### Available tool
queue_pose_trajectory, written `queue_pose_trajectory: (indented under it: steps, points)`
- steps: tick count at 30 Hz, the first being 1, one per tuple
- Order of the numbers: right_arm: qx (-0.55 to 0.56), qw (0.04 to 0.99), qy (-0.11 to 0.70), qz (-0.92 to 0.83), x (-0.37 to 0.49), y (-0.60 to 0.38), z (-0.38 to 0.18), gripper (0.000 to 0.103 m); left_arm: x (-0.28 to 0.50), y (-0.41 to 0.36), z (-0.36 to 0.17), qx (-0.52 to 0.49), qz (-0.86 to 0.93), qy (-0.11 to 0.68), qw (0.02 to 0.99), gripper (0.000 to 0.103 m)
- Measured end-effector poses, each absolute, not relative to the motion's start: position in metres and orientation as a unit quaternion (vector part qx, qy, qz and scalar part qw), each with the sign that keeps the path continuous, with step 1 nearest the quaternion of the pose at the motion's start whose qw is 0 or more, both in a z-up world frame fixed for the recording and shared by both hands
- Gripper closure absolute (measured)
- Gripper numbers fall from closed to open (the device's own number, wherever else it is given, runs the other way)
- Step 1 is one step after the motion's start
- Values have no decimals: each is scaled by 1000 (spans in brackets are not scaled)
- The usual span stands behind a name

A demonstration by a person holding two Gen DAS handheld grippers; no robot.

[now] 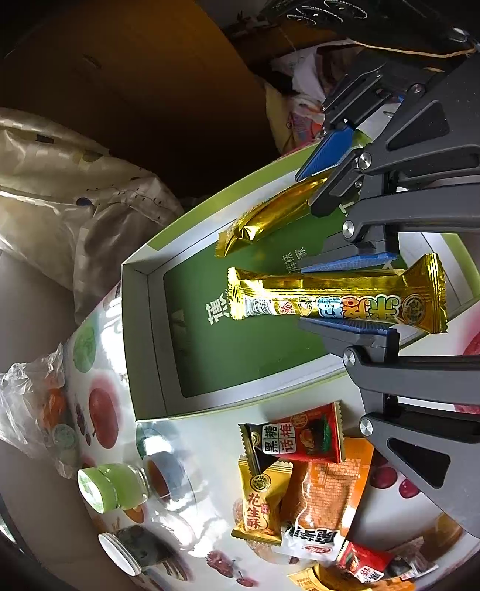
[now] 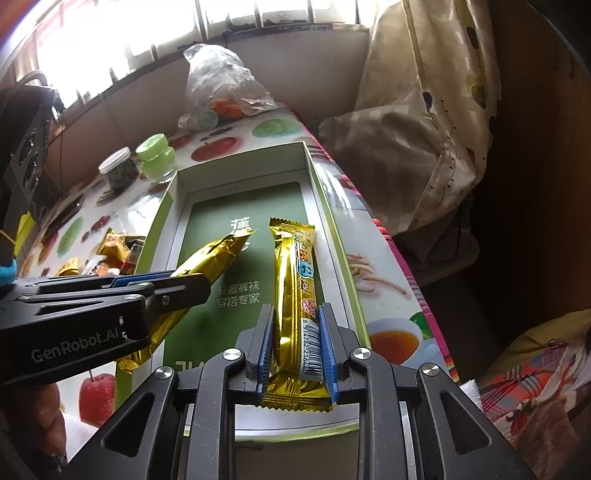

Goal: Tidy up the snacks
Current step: 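Carry both gold bars into the green box and open both tools, then withdraw both open tools from the box back toward the snack pile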

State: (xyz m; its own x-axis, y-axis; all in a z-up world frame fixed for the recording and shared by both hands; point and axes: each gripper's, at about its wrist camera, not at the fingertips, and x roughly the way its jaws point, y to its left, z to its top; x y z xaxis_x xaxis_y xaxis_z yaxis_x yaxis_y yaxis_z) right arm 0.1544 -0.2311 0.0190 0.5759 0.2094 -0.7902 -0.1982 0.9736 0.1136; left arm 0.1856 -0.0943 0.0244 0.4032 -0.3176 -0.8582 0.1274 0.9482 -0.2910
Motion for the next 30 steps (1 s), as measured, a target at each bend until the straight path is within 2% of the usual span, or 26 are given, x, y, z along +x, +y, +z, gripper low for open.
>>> queue_pose_trajectory:
  steps: [4,8,17,21,30]
  points:
    - [6,889,444,113,154,-231,20,76,188,-94,22,-91,-137,532,831,77]
    - [3,890,443,109,153,-231,21,73,188,-93,23,-91,-138,530,831,68]
    - [6,893,437,108,148,-232,26,67,179,-90,30,-93,-141,520,837,66]
    - [8,898,430,98,144,-233,31,63,170,-86,39,-82,-131,505,849,60]
    - [22,905,415,94,132,-234,47,59,151,-75,56,-71,-120,482,865,59]
